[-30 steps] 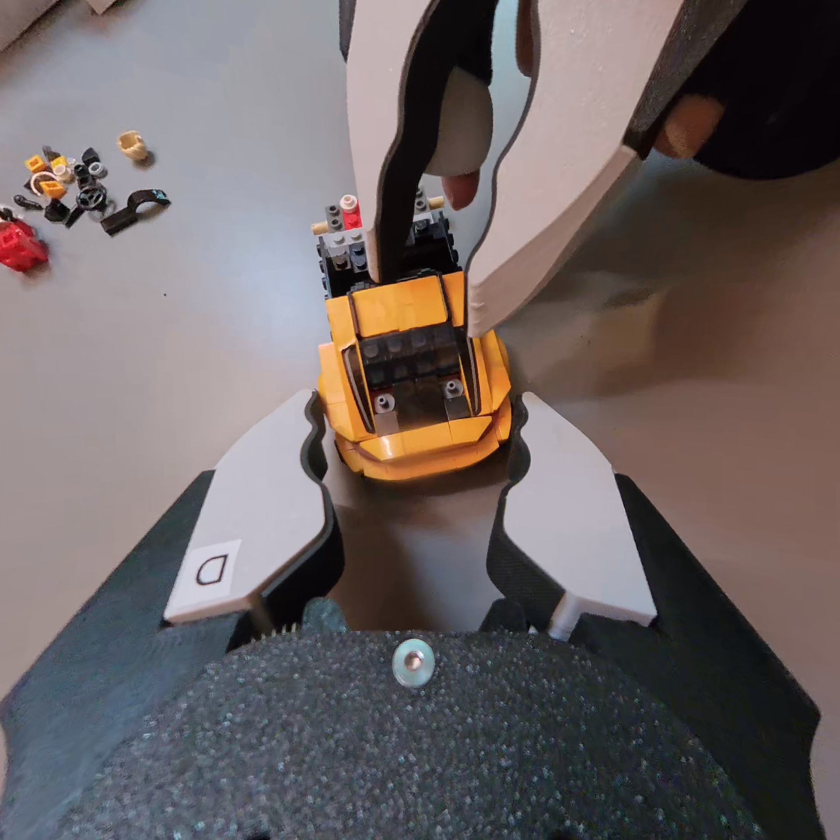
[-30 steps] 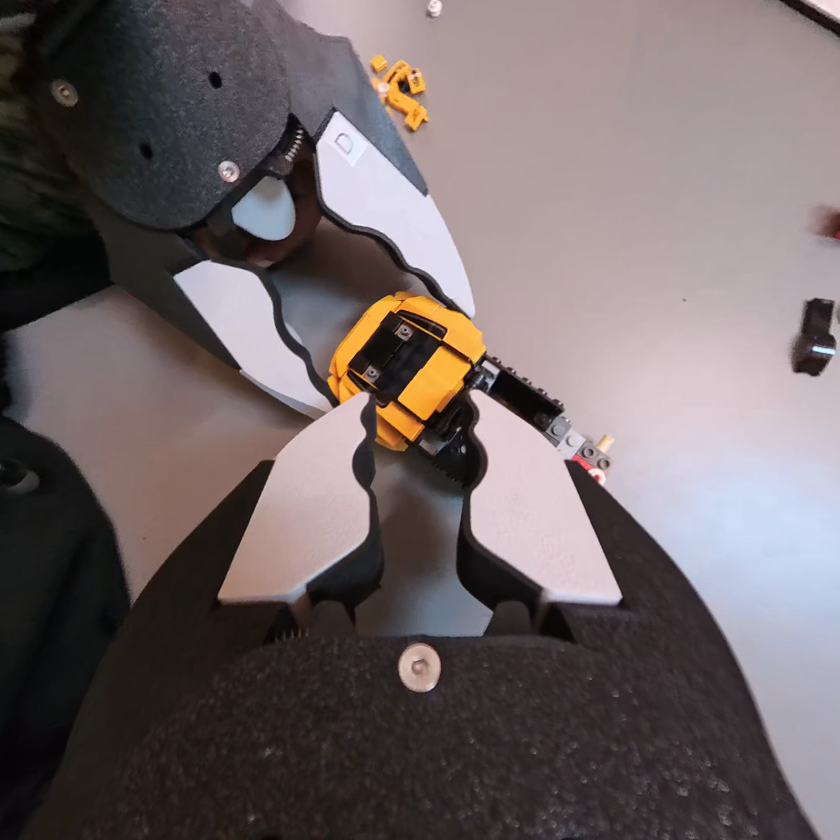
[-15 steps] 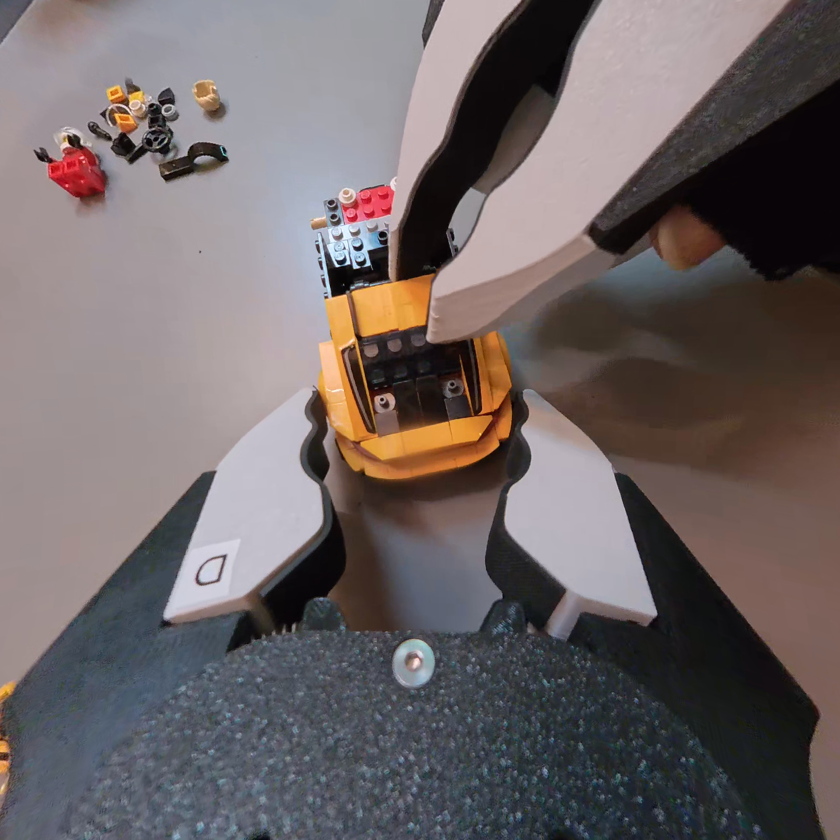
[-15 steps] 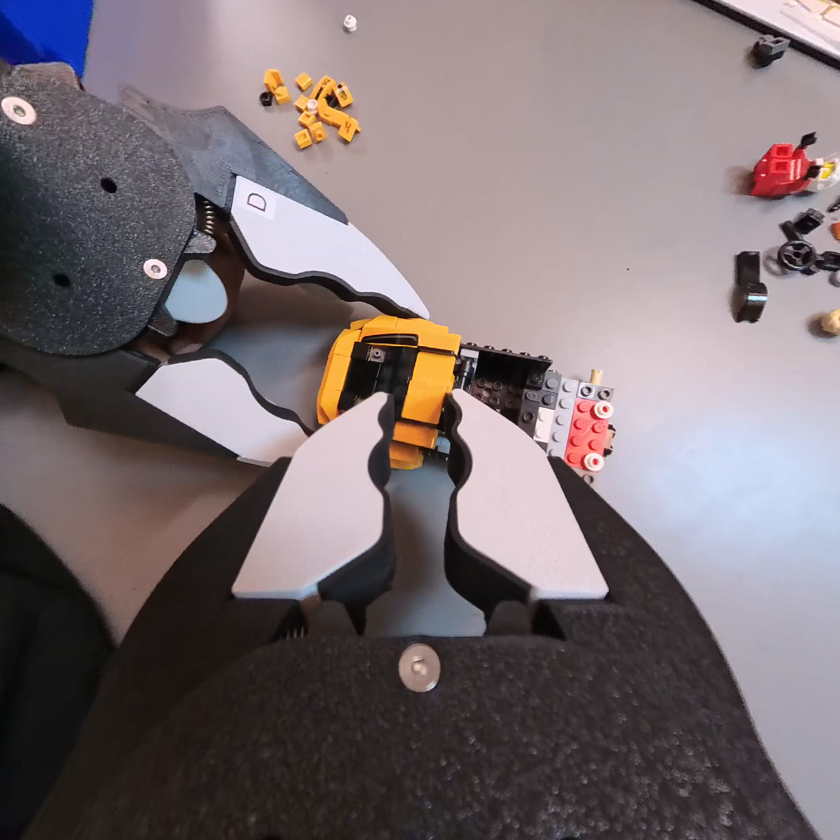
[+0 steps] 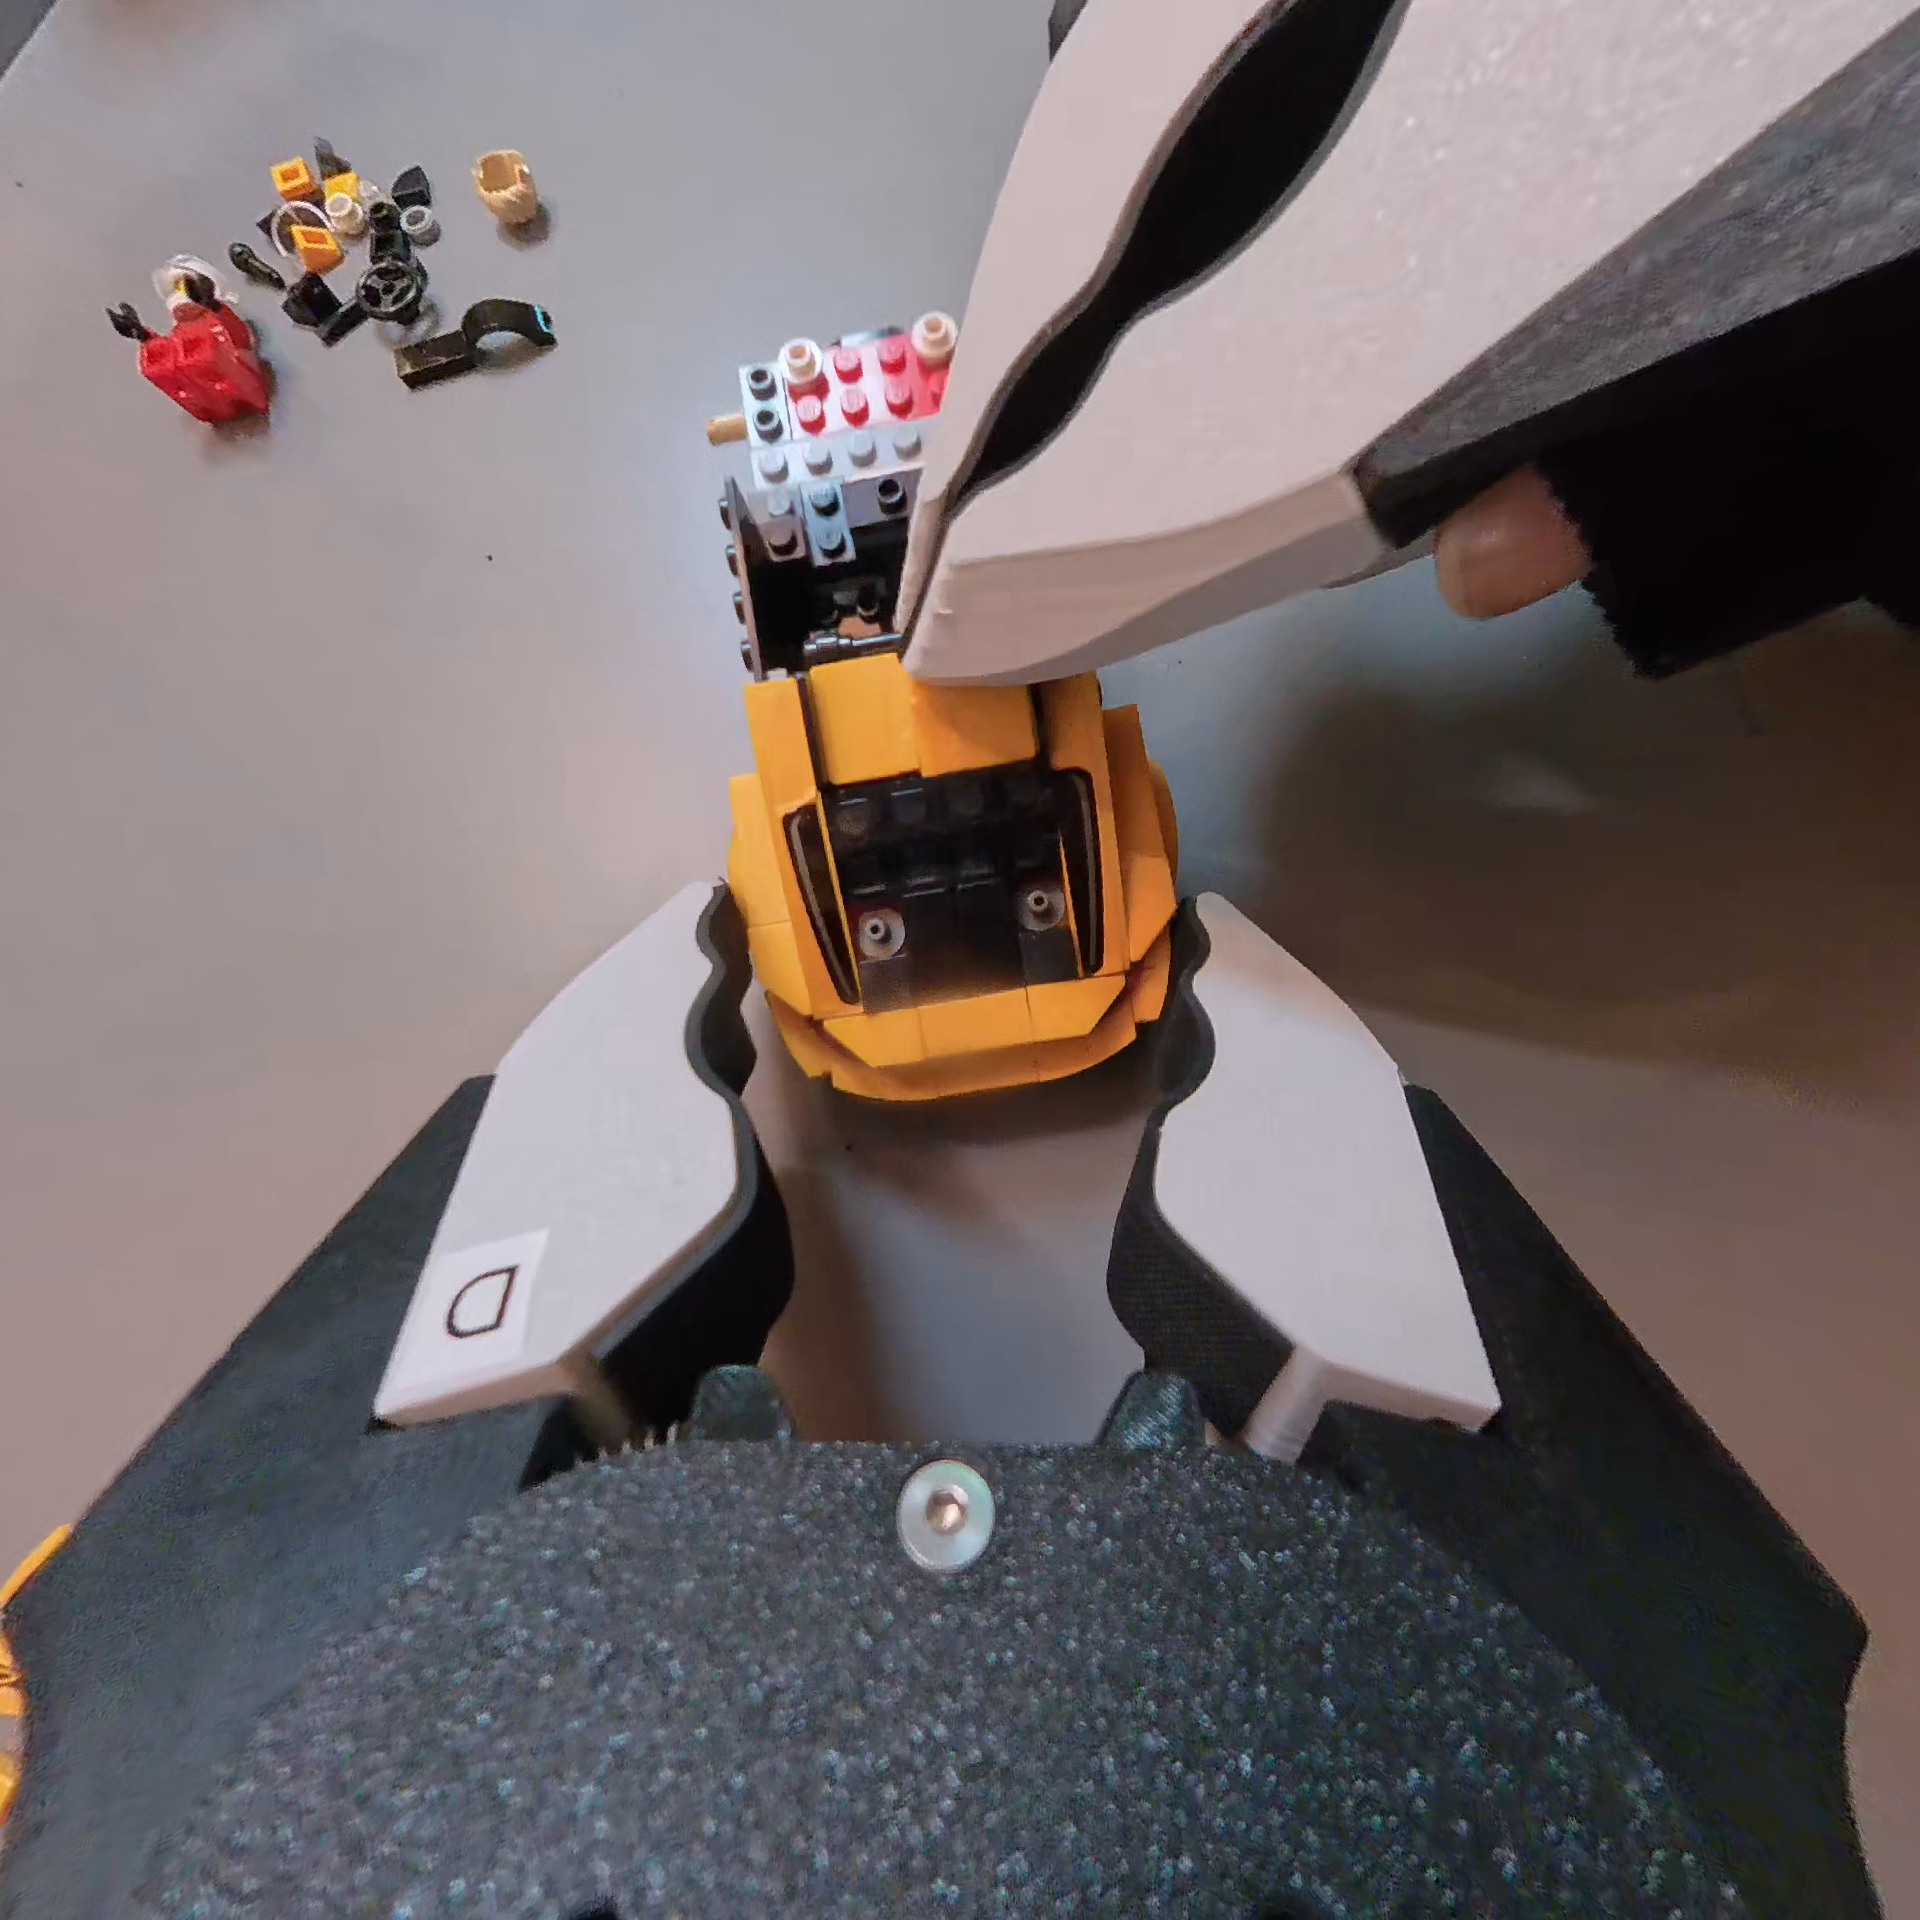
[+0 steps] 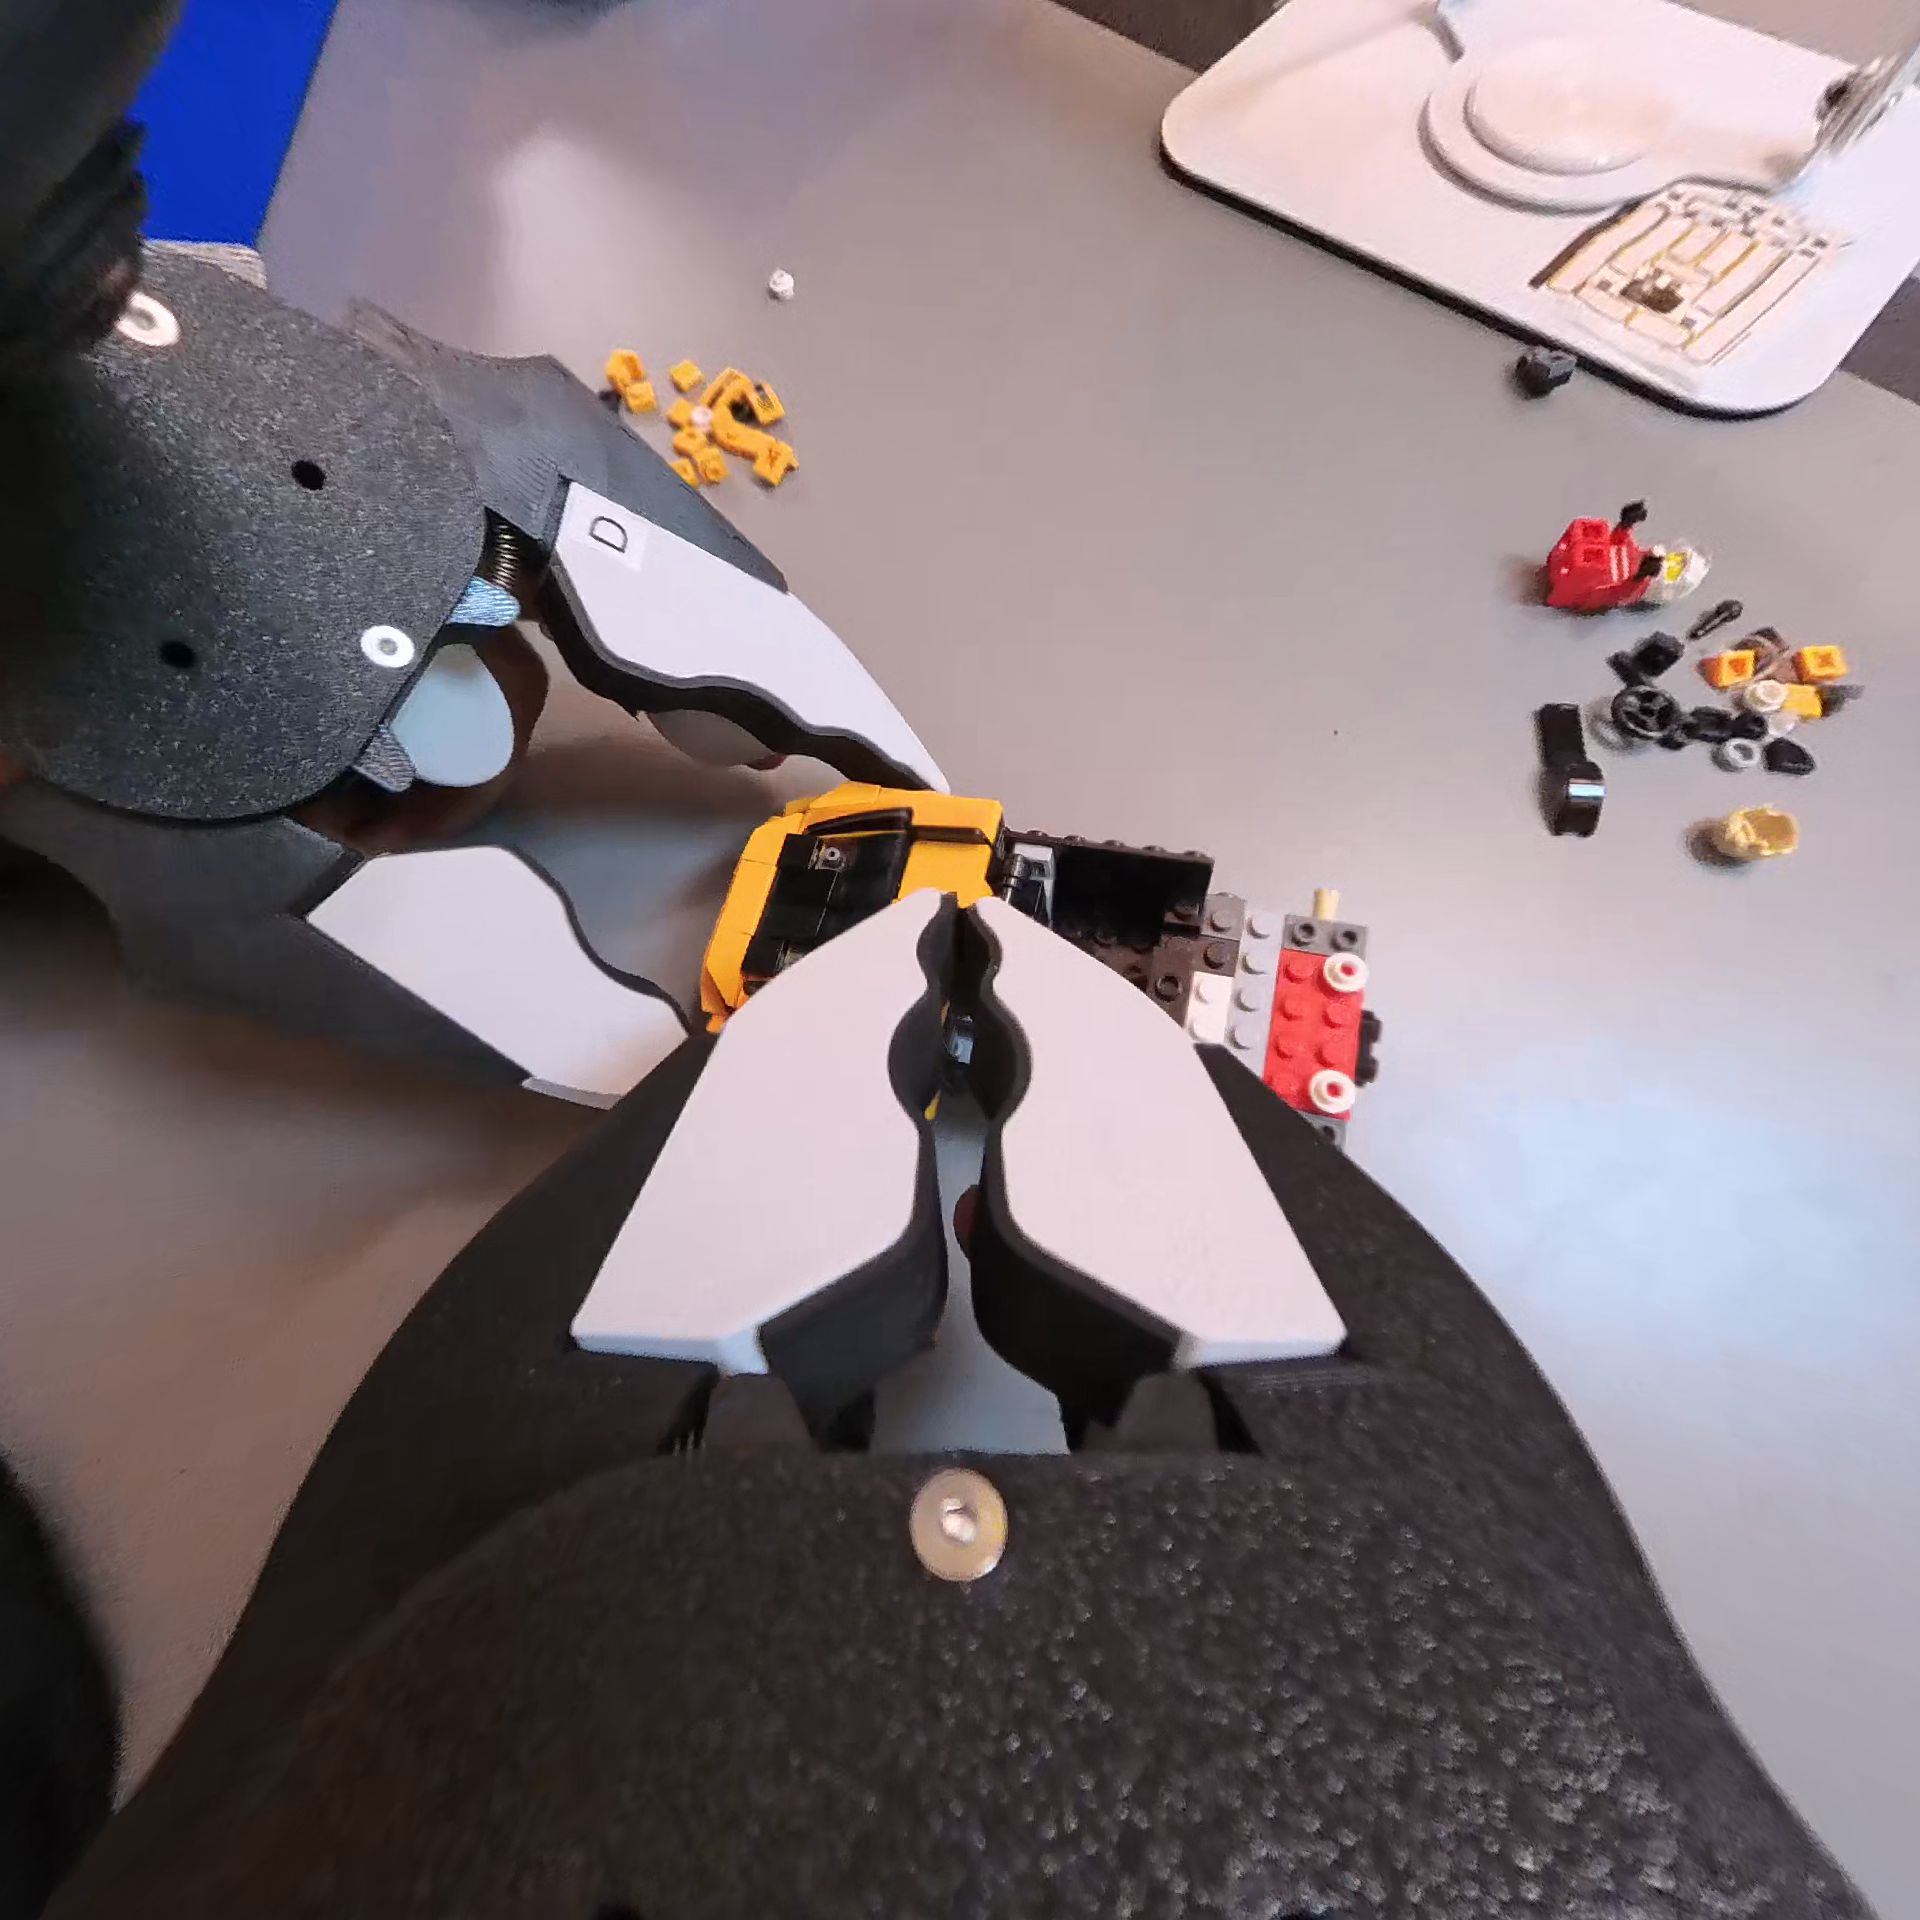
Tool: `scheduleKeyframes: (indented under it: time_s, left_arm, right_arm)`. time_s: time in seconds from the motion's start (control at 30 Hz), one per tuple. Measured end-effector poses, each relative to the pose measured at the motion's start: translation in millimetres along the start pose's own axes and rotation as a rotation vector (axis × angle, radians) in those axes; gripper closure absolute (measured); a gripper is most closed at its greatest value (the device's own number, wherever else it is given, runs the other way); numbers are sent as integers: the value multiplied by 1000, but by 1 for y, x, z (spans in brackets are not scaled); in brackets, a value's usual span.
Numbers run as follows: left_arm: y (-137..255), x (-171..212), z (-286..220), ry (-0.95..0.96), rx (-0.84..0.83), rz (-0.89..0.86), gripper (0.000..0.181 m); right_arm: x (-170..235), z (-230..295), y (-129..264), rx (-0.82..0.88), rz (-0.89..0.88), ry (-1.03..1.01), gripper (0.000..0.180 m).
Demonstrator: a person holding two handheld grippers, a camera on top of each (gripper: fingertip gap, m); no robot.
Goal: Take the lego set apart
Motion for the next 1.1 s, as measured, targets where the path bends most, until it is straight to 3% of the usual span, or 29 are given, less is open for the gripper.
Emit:
scheduleKeyframes:
  time_s: [0.03, 0.1, 0.17, 0.23, 0.3, 0.37, 0.5, 0.83, 1.1]
  left_arm:
    - [1, -1, 0, -2, -2, -2, 103]
    - [-4, -3, 3, 32, 9, 0, 104]
    - [-5, -6, 4, 20, -1, 27, 104]
    - [-4, -4, 4, 27, 6, 16, 103]
    - [-4, -3, 6, 39, 5, 8, 103]
    - [-5, -4, 6, 43, 2, 5, 103]
    - [-5, -3, 5, 52, -8, -11, 103]
    - [-5, -3, 4, 54, -32, -20, 103]
    - [-5, -3, 4, 38, -32, 1, 103]
  right_arm:
    - [-2, 1, 2, -31, -26, -4, 180]
    - [-8, 28, -1, -306, -63, -81, 180]
    - [-9, 28, -4, -186, -110, 11, 180]
    - [-20, 15, 9, -201, -210, -70, 180]
    - [-16, 5, 15, -126, -179, -50, 180]
    - [-7, -4, 14, -54, -106, -11, 165]
    - [1, -3, 8, -50, -36, -4, 150]
    - [2, 3, -7, 14, 111, 23, 156]
    - [-1, 1, -5, 70, 60, 36, 173]
Point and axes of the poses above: each gripper's, where its closed fingertips meet, y back along the fingers, x out of its underside, z = x × y across the jaws, the point moved 6 cm from there along y, back along the fingers, and after that the axes turned 9 degrees about y, right-handed, at the moved point
